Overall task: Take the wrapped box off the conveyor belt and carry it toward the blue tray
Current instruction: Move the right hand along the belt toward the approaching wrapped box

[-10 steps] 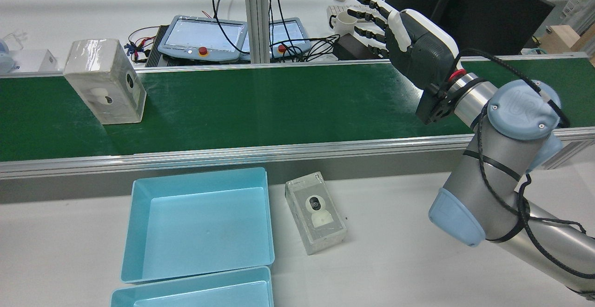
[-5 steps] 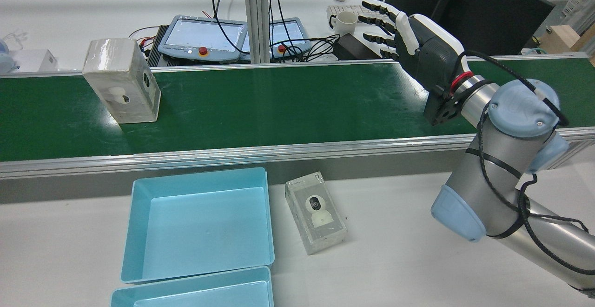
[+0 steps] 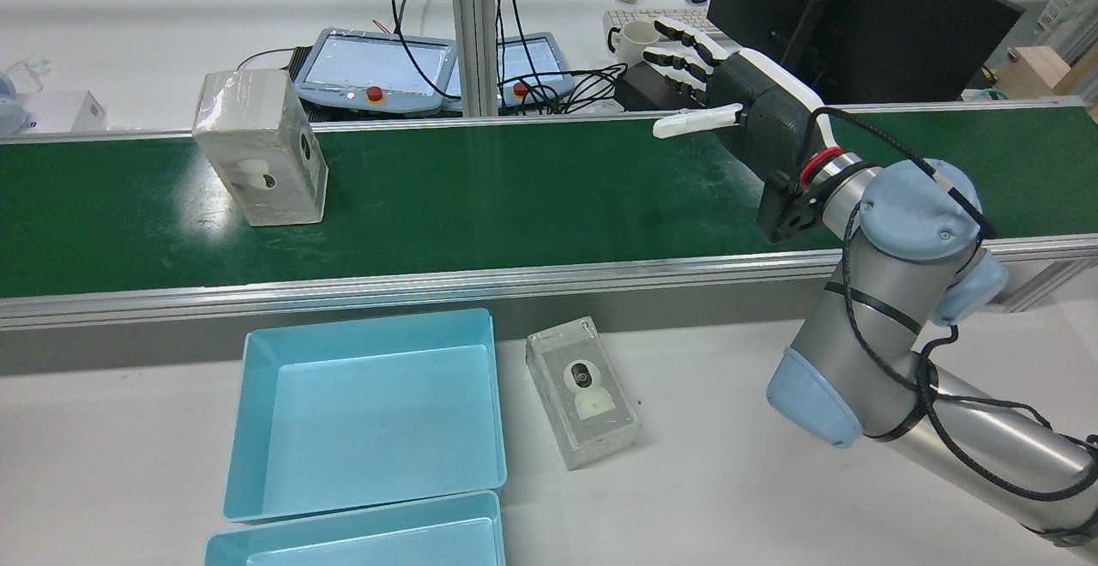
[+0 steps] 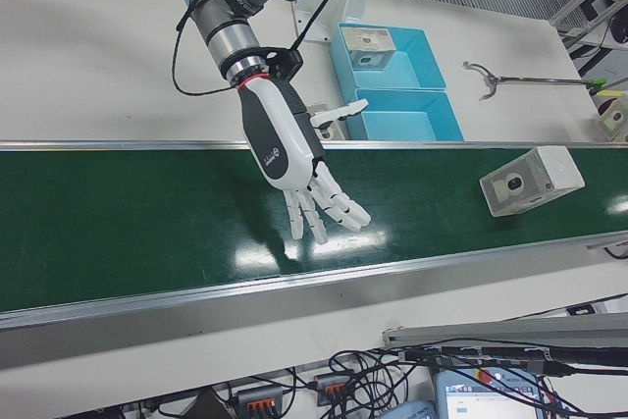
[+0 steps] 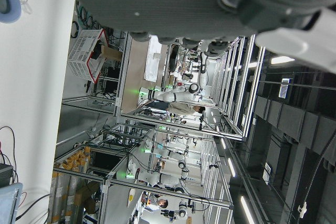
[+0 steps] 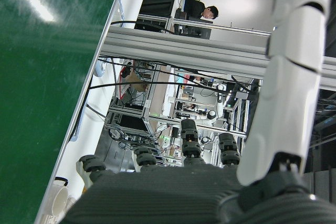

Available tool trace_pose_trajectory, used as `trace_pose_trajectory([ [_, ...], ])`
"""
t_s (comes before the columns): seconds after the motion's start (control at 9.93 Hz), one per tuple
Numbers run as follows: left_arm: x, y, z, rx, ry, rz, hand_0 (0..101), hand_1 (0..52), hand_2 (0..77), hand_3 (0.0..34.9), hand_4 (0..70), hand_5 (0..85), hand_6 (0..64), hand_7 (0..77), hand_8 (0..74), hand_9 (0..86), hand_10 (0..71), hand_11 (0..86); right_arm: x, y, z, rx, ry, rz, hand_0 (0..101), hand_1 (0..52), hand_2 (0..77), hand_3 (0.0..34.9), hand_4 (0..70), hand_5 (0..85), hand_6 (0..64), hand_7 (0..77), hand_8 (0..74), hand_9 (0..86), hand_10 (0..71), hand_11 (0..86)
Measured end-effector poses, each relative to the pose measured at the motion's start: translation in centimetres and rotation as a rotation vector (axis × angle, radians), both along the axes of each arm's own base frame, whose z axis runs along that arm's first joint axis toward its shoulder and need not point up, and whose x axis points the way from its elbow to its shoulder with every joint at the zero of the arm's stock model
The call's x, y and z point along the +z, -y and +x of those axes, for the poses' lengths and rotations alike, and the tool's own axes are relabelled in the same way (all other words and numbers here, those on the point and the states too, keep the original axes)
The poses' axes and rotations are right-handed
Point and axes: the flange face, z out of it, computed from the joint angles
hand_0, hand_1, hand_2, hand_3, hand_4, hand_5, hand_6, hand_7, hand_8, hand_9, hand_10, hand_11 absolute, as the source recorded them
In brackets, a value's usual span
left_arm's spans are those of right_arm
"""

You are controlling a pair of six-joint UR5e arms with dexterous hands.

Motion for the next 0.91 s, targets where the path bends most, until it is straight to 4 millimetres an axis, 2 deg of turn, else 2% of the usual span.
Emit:
trace_pose_trajectory([
  [0.1, 0.0, 0.0, 0.0, 0.0, 0.0, 0.0, 0, 0.0, 0.5, 0.0, 0.0, 0.5, 0.0, 0.5, 0.5, 0.0, 0.5, 0.0, -0.49, 0.18, -0.13, 0.001, 0.004, 0.007, 42, 13.1, 2.2, 30.5, 0.0, 14.2, 0.0, 14.7, 1.6, 6.0, 3.8, 1.1],
  [0.2, 0.0, 0.0, 0.0, 0.0, 0.0, 0.0, 0, 0.0, 0.5, 0.0, 0.0, 0.5, 0.0, 0.5, 0.5, 0.0, 0.5, 0.0, -0.84, 0.3, -0.22, 0.002, 0.004, 0.012, 46, 15.8, 19.1, 30.5, 0.0, 14.2, 0.0, 14.7, 1.6, 6.0, 3.8, 9.3],
  [0.3, 0.0, 0.0, 0.0, 0.0, 0.0, 0.0, 0, 0.0, 1.1, 0.0, 0.0, 0.5, 0.0, 0.5, 0.5, 0.0, 0.5, 0.0, -1.01, 0.36, -0.27, 0.003, 0.003, 0.015, 48, 21.3, 23.5, 30.2, 1.6, 15.3, 0.0, 16.4, 2.7, 7.1, 3.8, 7.1],
  [0.4, 0.0, 0.0, 0.0, 0.0, 0.0, 0.0, 0, 0.0, 0.5, 0.0, 0.0, 0.5, 0.0, 0.5, 0.0, 0.5, 0.0, 0.0, -1.1, 0.39, -0.28, 0.004, 0.002, 0.017, 48, 16.9, 25.1, 30.2, 1.6, 15.3, 0.0, 16.4, 2.7, 7.1, 3.8, 7.1],
  [0.5, 0.0, 0.0, 0.0, 0.0, 0.0, 0.0, 0, 0.0, 0.5, 0.0, 0.0, 0.5, 0.0, 0.5, 0.0, 0.5, 0.0, 0.0, -1.11, 0.42, -0.28, 0.005, 0.001, 0.017, 48, 19.1, 26.2, 30.2, 1.6, 15.3, 0.0, 16.4, 2.7, 7.1, 3.8, 7.1],
  [0.81, 0.0, 0.0, 0.0, 0.0, 0.0, 0.0, 0, 0.0, 0.5, 0.0, 0.0, 0.5, 0.0, 0.5, 0.5, 0.0, 0.0, 0.0, -1.15, 0.48, -0.17, 0.007, 0.002, 0.017, 47, 16.9, 24.0, 30.2, 2.7, 15.8, 0.0, 16.4, 2.7, 7.1, 3.8, 7.1],
  [0.91, 0.0, 0.0, 0.0, 0.0, 0.0, 0.0, 0, 0.0, 0.5, 0.0, 0.0, 0.5, 0.0, 0.5, 0.5, 0.0, 0.0, 0.0, -1.16, 0.5, -0.13, 0.008, 0.003, 0.017, 46, 11.5, 15.8, 30.2, 2.2, 15.8, 0.0, 16.4, 2.7, 7.1, 3.8, 6.5],
])
